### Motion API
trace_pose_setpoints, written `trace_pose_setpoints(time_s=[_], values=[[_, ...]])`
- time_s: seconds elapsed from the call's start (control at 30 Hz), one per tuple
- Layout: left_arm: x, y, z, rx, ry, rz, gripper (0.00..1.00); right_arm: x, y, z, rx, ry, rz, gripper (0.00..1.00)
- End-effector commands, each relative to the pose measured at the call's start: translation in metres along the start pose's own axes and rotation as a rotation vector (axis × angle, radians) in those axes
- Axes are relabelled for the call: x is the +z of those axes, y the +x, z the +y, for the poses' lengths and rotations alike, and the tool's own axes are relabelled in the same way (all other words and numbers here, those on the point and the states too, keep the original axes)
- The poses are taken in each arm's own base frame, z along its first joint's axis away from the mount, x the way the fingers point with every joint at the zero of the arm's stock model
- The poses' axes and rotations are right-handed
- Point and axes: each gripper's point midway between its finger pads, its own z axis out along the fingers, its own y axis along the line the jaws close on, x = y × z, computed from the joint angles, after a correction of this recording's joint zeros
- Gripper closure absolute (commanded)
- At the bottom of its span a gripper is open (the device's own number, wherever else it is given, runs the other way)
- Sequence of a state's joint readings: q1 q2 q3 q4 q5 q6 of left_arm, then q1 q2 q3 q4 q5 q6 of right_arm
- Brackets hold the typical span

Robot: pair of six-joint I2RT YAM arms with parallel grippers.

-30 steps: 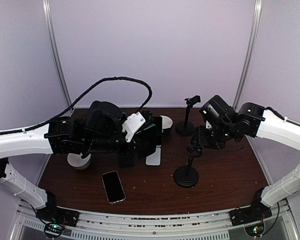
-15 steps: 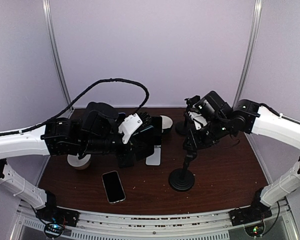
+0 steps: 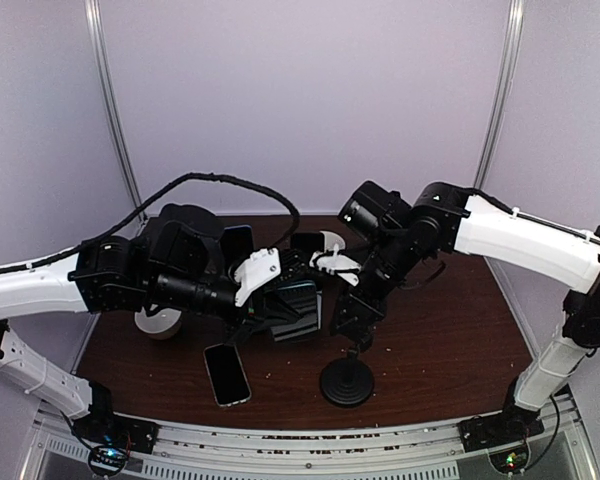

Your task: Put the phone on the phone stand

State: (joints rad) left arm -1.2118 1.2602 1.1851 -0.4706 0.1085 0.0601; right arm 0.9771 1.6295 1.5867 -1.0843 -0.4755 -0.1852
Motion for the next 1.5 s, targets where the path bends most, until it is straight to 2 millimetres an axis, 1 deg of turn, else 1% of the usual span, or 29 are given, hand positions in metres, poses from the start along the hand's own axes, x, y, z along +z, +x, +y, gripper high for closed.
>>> trace_pose_setpoints(time_s=[0.0, 0.03, 0.07, 0.1, 0.13, 0.17, 0.2, 0.27, 0.33, 0.4, 0.47, 0.53, 0.57, 0.6, 0.63, 0.67, 0.73, 0.77, 0.83, 0.87, 0.93, 1.0, 1.07, 1.13, 1.2, 1.3, 1.37, 1.47], values=[[-0.016, -0.026, -0.013, 0.080, 0.066, -0.110, 1.00, -0.010, -0.018, 0.029, -0.227, -0.045, -0.024, 0.76], [-0.016, -0.026, -0.014, 0.087, 0.071, -0.111, 1.00, -0.014, -0.024, 0.029, -0.246, -0.037, -0.042, 0.74], [-0.017, -0.026, -0.015, 0.092, 0.076, -0.110, 1.00, -0.018, -0.030, 0.028, -0.265, -0.022, -0.056, 0.70], [-0.016, -0.025, -0.016, 0.096, 0.080, -0.108, 1.00, -0.020, -0.034, 0.026, -0.275, -0.005, -0.066, 0.62], [-0.015, -0.025, -0.016, 0.099, 0.085, -0.105, 1.00, -0.022, -0.036, 0.024, -0.279, 0.009, -0.069, 0.52], [-0.014, -0.025, -0.017, 0.101, 0.092, -0.105, 1.00, -0.022, -0.037, 0.022, -0.283, 0.020, -0.070, 0.42], [-0.012, -0.025, -0.019, 0.103, 0.103, -0.103, 1.00, -0.022, -0.036, 0.020, -0.279, 0.028, -0.066, 0.34], [-0.009, -0.026, -0.021, 0.109, 0.121, -0.099, 1.00, -0.020, -0.034, 0.017, -0.272, 0.043, -0.062, 0.25], [-0.007, -0.026, -0.022, 0.117, 0.129, -0.099, 1.00, -0.025, -0.034, 0.013, -0.250, 0.080, -0.069, 0.19], [-0.007, -0.029, -0.024, 0.132, 0.142, -0.110, 1.00, -0.041, -0.042, 0.009, -0.200, 0.139, -0.128, 0.18], [-0.011, -0.035, -0.028, 0.153, 0.164, -0.135, 1.00, -0.069, -0.053, 0.001, -0.113, 0.239, -0.261, 0.17], [-0.017, -0.045, -0.026, 0.162, 0.151, -0.169, 1.00, -0.104, -0.056, -0.018, 0.037, 0.395, -0.434, 0.18], [-0.019, -0.049, -0.022, 0.159, 0.131, -0.180, 1.00, -0.119, -0.050, -0.027, 0.128, 0.466, -0.508, 0.18], [-0.020, -0.053, -0.013, 0.144, 0.082, -0.183, 1.00, -0.131, -0.041, -0.035, 0.217, 0.524, -0.572, 0.21], [-0.020, -0.057, -0.004, 0.116, 0.046, -0.188, 1.00, -0.138, -0.031, -0.041, 0.295, 0.579, -0.622, 0.24], [-0.021, -0.060, 0.006, 0.083, 0.015, -0.198, 1.00, -0.140, -0.019, -0.044, 0.354, 0.616, -0.660, 0.27], [-0.026, -0.069, 0.020, 0.008, -0.017, -0.246, 1.00, -0.135, -0.004, -0.038, 0.414, 0.645, -0.715, 0.31], [-0.028, -0.073, 0.022, -0.016, -0.011, -0.281, 1.00, -0.126, 0.006, -0.035, 0.425, 0.652, -0.726, 0.31], [-0.028, -0.079, 0.022, -0.026, 0.016, -0.324, 1.00, -0.114, 0.010, -0.018, 0.404, 0.610, -0.791, 0.30], [-0.024, -0.078, 0.021, -0.024, 0.029, -0.318, 1.00, -0.108, 0.012, -0.013, 0.393, 0.601, -0.817, 0.30], [-0.015, -0.077, 0.018, -0.021, 0.055, -0.305, 1.00, -0.094, 0.016, -0.006, 0.372, 0.575, -0.826, 0.28], [-0.011, -0.080, 0.019, -0.033, 0.054, -0.321, 1.00, -0.081, 0.015, 0.001, 0.347, 0.542, -0.820, 0.27], [-0.012, -0.082, 0.023, -0.046, 0.040, -0.358, 1.00, -0.070, 0.012, 0.009, 0.300, 0.545, -0.811, 0.26], [-0.019, -0.089, 0.025, -0.047, 0.037, -0.405, 1.00, -0.062, 0.011, 0.016, 0.267, 0.569, -0.807, 0.22], [-0.020, -0.091, 0.023, -0.047, 0.055, -0.431, 1.00, -0.054, 0.010, 0.018, 0.257, 0.578, -0.796, 0.20], [-0.015, -0.090, 0.013, -0.046, 0.117, -0.458, 1.00, -0.046, 0.011, 0.019, 0.265, 0.597, -0.772, 0.19], [-0.010, -0.087, 0.011, -0.049, 0.132, -0.473, 1.00, -0.044, 0.016, 0.017, 0.283, 0.622, -0.761, 0.20], [-0.006, -0.083, 0.012, -0.049, 0.126, -0.474, 1.00, -0.039, 0.026, 0.012, 0.309, 0.638, -0.748, 0.23]])
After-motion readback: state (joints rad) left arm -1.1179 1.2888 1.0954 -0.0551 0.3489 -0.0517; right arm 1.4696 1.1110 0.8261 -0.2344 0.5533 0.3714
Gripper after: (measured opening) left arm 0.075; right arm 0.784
